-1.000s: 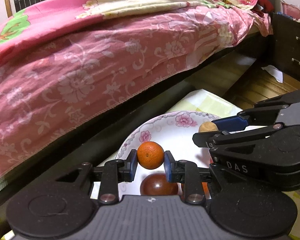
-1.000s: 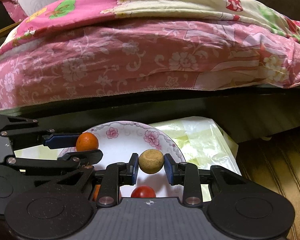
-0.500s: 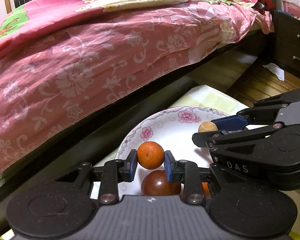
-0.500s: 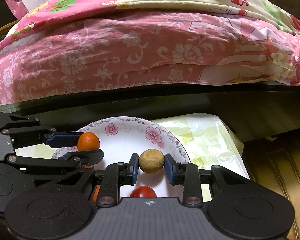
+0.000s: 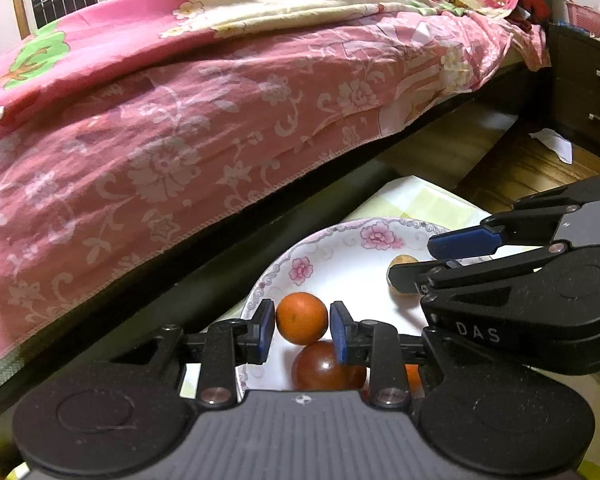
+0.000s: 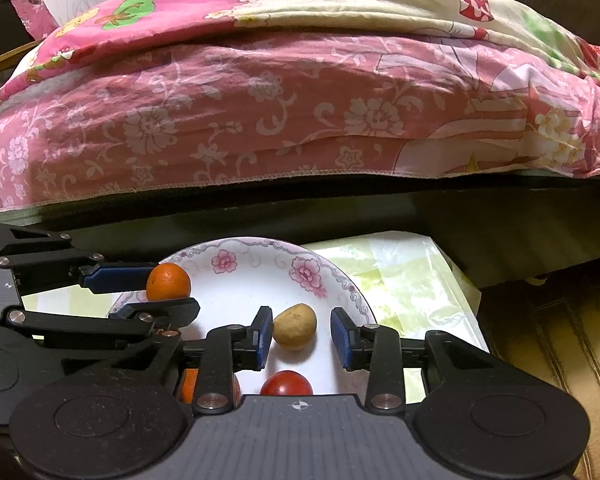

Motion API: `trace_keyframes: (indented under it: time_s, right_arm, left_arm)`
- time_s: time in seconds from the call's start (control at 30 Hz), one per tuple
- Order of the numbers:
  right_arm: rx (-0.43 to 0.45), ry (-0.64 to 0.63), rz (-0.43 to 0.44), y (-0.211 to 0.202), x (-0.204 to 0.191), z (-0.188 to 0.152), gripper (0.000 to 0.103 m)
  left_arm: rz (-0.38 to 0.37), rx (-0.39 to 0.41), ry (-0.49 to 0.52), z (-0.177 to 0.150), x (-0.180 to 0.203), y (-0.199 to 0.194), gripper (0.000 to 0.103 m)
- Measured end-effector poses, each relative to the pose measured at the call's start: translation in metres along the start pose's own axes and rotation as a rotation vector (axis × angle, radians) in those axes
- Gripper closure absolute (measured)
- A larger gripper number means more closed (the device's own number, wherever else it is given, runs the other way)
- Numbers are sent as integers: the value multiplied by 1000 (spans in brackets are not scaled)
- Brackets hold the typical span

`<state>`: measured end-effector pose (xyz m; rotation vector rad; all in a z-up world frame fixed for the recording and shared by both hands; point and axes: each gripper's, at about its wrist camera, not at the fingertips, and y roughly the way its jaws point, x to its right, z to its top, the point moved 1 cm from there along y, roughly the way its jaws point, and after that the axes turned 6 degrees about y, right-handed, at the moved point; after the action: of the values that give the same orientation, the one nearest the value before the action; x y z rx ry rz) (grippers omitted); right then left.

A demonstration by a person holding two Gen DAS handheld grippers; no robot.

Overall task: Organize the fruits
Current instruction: 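Lower both tools and open them to drop the potato and mandarin in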

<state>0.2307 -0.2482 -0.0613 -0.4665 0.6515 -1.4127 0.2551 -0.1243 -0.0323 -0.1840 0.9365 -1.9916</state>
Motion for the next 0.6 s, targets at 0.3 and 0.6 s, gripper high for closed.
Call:
trace_keyframes:
  time_s: [0.3, 0.6]
  right_arm:
    - [23, -3, -8, -14, -1, 3, 70]
    - [50, -4, -7, -39, -6, 3, 70]
  left_arm:
    - [9, 18, 5, 3, 0, -14, 63]
    - [13, 43, 4, 6, 3, -36, 63]
